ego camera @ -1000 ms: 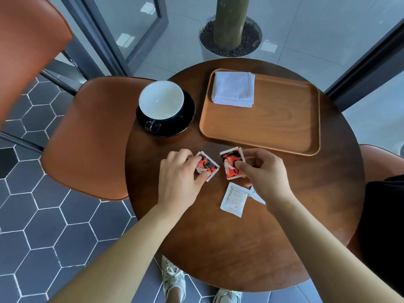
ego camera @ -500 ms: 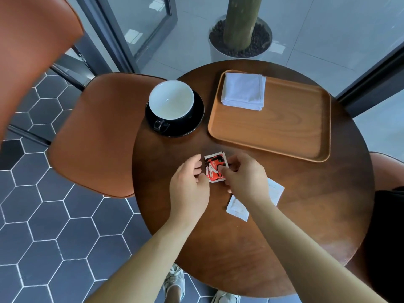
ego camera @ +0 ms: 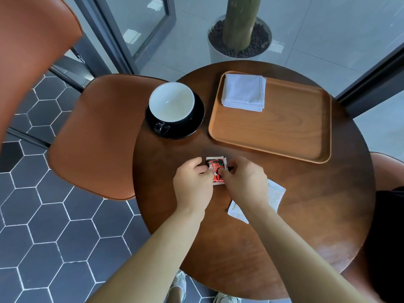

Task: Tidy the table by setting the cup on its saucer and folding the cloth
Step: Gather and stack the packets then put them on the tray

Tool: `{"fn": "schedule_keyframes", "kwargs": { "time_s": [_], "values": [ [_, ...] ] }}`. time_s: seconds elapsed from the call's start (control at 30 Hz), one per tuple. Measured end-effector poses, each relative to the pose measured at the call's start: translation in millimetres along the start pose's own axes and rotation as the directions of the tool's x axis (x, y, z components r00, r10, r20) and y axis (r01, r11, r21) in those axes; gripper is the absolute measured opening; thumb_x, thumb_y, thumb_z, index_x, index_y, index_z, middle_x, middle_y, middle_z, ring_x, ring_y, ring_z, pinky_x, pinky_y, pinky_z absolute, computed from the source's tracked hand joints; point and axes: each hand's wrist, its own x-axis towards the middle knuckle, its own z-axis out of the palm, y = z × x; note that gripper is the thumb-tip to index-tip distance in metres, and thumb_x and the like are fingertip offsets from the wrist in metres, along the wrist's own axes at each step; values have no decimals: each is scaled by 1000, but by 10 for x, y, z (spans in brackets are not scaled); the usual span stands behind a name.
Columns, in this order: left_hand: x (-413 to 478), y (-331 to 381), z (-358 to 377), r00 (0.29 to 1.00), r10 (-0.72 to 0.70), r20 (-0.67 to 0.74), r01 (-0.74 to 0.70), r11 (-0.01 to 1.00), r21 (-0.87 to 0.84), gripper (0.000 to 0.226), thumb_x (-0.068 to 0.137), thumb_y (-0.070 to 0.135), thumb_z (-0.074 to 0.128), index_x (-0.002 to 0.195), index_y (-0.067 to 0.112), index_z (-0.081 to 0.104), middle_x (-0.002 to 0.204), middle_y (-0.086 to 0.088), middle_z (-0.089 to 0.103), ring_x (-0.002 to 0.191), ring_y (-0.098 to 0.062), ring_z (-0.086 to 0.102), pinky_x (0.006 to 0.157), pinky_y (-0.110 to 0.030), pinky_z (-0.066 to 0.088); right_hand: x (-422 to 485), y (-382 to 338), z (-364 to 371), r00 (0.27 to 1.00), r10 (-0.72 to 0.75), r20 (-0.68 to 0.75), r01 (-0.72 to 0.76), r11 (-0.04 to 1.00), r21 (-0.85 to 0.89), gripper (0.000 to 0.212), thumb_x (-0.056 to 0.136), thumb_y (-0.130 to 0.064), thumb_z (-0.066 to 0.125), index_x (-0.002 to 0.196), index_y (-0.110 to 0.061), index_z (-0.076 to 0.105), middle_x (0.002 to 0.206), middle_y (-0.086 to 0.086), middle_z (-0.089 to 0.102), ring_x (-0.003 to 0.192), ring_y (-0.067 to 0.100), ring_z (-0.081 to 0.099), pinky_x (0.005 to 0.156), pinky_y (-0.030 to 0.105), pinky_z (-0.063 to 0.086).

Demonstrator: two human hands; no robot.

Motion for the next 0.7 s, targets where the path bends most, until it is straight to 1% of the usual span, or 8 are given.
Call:
{"fn": "schedule_keyframes", "kwargs": {
  "time_s": [0.13, 0.2, 0.27, 0.33, 0.43, 0.5, 0.63, 0.7],
  "values": [
    [31, 33, 59, 997, -76, -30, 74, 996, -40, 45, 83, 7, 74, 128, 10, 65, 99, -1, 74, 90, -18, 73, 88, -41, 60, 2, 4, -26, 999, 15, 32, -16, 999, 47, 21, 86, -35, 73, 98, -19, 70, 87, -4, 72, 76, 16, 60, 55, 18, 37],
    [41, 69, 87, 995, -92, -24, 91, 995, -32, 36, 84, 7, 73, 120, 11, 70, 92, 2, 74, 89, -19, 73, 88, -42, 60, -11, 13, -45, 998, 14, 55, -18, 996, 82, 21, 87, -33, 73, 101, -17, 70, 89, -4, 72, 78, 19, 65, 61, 26, 46],
    [52, 81, 96, 997, -80, 13, 80, 997, -23, 23, 85, 4, 69, 101, 18, 78, 88, 2, 77, 86, -19, 75, 87, -42, 60, -16, 30, -64, 997, 9, 77, -19, 991, 132, 21, 88, -29, 73, 103, -15, 70, 89, -3, 73, 78, 23, 69, 72, 35, 55],
    [47, 75, 90, 998, -51, 44, 51, 999, -10, 27, 85, 1, 66, 89, 25, 79, 82, 4, 78, 80, -15, 75, 81, -36, 62, -15, 47, -95, 996, -3, 92, -13, 985, 173, 20, 88, -25, 73, 104, -15, 69, 88, -2, 72, 78, 25, 70, 76, 40, 57],
    [36, 41, 60, 997, 48, 56, -51, 997, 52, 24, 86, 3, 69, 104, 17, 76, 87, 6, 75, 79, -5, 72, 70, -17, 58, -9, 77, -148, 994, -56, 98, 35, 979, 203, 25, 86, -21, 74, 109, -19, 68, 99, -1, 70, 85, 22, 69, 76, 40, 57],
    [28, 11, 49, 990, 118, 71, -123, 990, 72, 22, 85, 3, 71, 103, 16, 74, 89, 7, 75, 81, -1, 70, 66, -11, 54, -17, 90, -174, 993, -70, 99, 41, 962, 270, 29, 86, -18, 73, 115, -20, 69, 103, -2, 70, 81, 18, 69, 70, 38, 60],
    [48, -4, 30, 968, 226, 108, -237, 966, 105, 23, 85, 3, 73, 102, 20, 73, 90, 11, 74, 84, -1, 70, 71, -17, 58, -21, 108, -199, 996, -79, 49, 58, 940, 335, 18, 89, -19, 71, 106, -19, 74, 88, -9, 73, 81, 10, 66, 70, 23, 49],
    [86, -12, 17, 951, 282, 130, -300, 943, 148, 27, 86, 6, 74, 107, 22, 70, 94, 14, 72, 88, 0, 69, 76, -18, 59, 3, 103, -230, 996, -73, 47, 52, 932, 358, 11, 89, -20, 71, 99, -19, 74, 83, -11, 72, 76, 8, 65, 68, 23, 47]
  ]
}}
